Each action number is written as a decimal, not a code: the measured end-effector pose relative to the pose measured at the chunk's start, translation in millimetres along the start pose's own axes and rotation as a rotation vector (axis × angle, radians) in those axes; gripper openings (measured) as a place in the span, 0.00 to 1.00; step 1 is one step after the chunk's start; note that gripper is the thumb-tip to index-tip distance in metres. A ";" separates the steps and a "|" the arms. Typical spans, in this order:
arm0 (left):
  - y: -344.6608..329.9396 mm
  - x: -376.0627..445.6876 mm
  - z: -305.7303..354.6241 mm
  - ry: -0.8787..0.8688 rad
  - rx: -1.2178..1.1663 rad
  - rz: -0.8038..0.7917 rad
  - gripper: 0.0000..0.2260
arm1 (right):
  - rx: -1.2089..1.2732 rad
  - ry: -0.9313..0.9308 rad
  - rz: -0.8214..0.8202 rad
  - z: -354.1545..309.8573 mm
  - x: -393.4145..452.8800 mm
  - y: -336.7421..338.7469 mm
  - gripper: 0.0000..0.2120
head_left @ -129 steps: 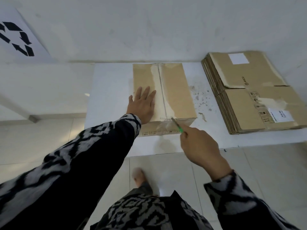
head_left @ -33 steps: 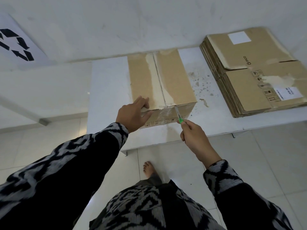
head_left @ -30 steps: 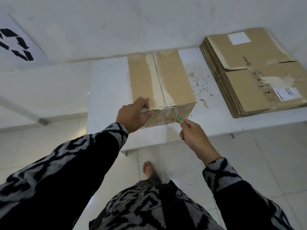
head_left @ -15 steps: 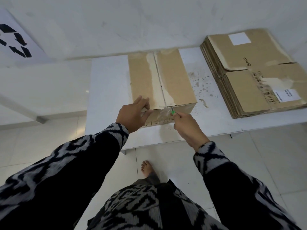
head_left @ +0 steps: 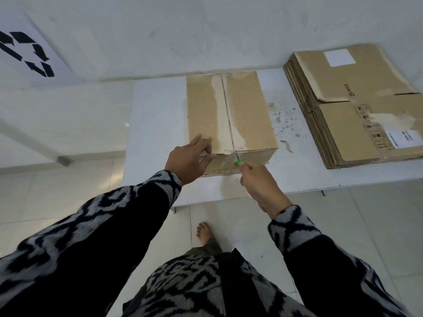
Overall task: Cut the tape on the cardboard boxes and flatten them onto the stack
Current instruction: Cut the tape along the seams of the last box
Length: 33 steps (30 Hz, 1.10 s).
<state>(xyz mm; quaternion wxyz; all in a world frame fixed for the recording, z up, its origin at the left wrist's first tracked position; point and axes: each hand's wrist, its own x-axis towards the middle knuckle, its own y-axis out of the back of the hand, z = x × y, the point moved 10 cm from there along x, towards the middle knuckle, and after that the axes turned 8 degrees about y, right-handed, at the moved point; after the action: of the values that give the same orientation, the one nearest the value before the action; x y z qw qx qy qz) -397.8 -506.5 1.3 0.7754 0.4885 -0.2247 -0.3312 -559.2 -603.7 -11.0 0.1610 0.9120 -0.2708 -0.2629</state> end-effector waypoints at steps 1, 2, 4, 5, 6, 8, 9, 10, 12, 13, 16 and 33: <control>0.7 0.1 -0.7 0.004 -0.001 -0.007 0.07 | -0.002 0.000 -0.010 1.8 -4.4 0.1 0.15; 2.1 0.1 0.2 0.002 -0.012 -0.012 0.07 | -0.003 0.000 -0.013 5.2 -11.4 3.1 0.14; 2.7 1.8 -0.7 0.007 -0.041 -0.029 0.07 | 0.004 -0.009 0.029 13.4 -30.7 18.4 0.13; 2.2 2.1 -1.9 0.010 -0.042 -0.042 0.06 | -0.001 -0.004 0.088 17.2 -38.0 31.7 0.14; 1.8 2.2 -5.0 0.023 -0.035 -0.056 0.06 | -0.008 0.001 0.171 22.3 -39.2 47.7 0.15; 6.4 0.7 -14.9 0.063 -0.024 -0.059 0.05 | -0.015 -0.042 0.365 40.3 -24.4 80.9 0.17; 10.1 -0.5 -19.4 0.080 -0.037 -0.049 0.05 | -0.025 -0.086 0.429 53.3 -9.3 93.9 0.18; 13.8 -1.7 -21.1 0.085 -0.056 -0.032 0.06 | -0.058 -0.124 0.443 64.9 9.2 101.5 0.19; 19.2 -3.1 -18.4 0.090 -0.082 0.002 0.07 | -0.137 -0.165 0.350 85.4 51.9 99.9 0.20; 22.5 -2.5 -14.0 0.103 -0.084 0.023 0.07 | -0.175 -0.174 0.290 94.2 71.0 93.7 0.20; 24.3 5.4 -4.5 0.203 -0.060 0.062 0.12 | -0.298 -0.242 0.217 121.2 103.2 73.9 0.20; 20.6 5.6 -123.4 1.204 -0.878 0.065 0.49 | -0.044 0.125 0.333 -27.5 97.3 31.6 0.31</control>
<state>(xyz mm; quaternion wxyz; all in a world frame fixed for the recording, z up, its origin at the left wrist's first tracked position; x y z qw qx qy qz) -305.0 -429.2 -31.9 0.8975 0.2240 0.3775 -0.0423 -487.0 -681.2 -13.1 0.2384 0.8654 -0.4017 -0.1814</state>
